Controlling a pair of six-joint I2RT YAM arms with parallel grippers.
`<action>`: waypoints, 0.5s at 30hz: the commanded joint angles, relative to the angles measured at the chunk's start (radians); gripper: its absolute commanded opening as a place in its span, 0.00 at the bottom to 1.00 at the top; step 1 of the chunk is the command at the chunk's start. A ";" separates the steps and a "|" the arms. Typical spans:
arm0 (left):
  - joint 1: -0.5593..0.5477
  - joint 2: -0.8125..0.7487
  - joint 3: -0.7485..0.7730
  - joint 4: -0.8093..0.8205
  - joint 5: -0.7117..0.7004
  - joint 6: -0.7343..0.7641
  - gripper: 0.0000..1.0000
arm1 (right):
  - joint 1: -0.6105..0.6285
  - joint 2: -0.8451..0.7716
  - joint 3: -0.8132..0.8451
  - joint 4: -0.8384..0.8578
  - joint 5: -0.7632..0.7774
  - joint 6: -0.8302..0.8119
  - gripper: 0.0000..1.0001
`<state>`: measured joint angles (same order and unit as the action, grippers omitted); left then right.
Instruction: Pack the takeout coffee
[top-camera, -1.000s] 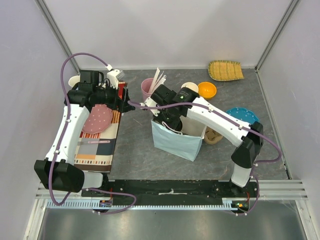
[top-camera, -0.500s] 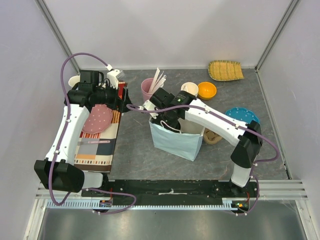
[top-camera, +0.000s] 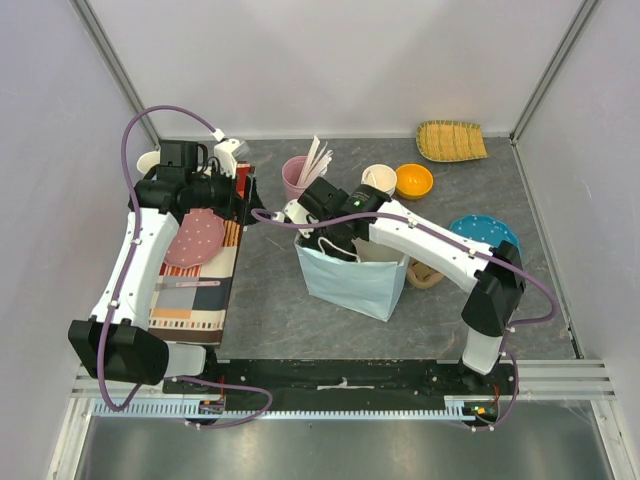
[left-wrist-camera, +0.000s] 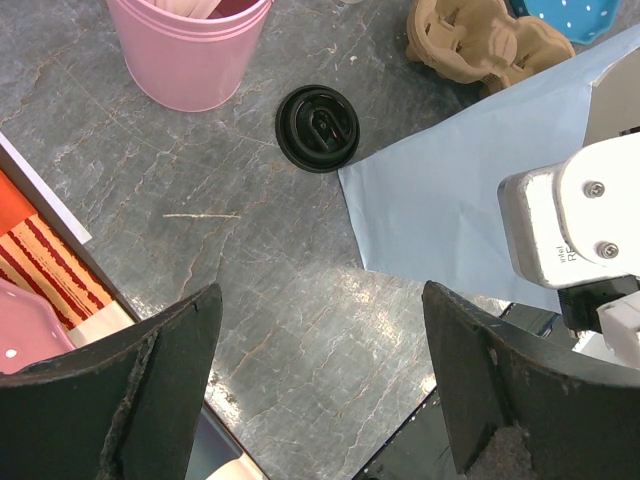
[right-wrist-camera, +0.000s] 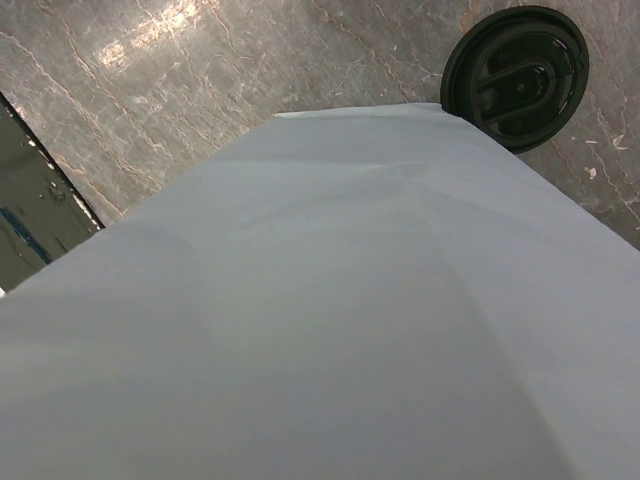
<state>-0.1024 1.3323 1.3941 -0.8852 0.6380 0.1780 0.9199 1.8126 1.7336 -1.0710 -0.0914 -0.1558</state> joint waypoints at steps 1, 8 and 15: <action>-0.003 -0.016 0.026 0.011 0.015 0.038 0.88 | -0.003 0.002 -0.029 -0.067 0.061 0.022 0.00; -0.003 -0.013 0.036 0.011 0.019 0.038 0.88 | 0.003 -0.038 -0.017 -0.102 0.108 0.073 0.00; -0.003 -0.010 0.043 0.011 0.019 0.037 0.88 | 0.046 -0.013 0.104 -0.176 0.163 0.093 0.00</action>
<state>-0.1024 1.3323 1.3941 -0.8852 0.6380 0.1783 0.9459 1.7947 1.7580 -1.1477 0.0067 -0.0910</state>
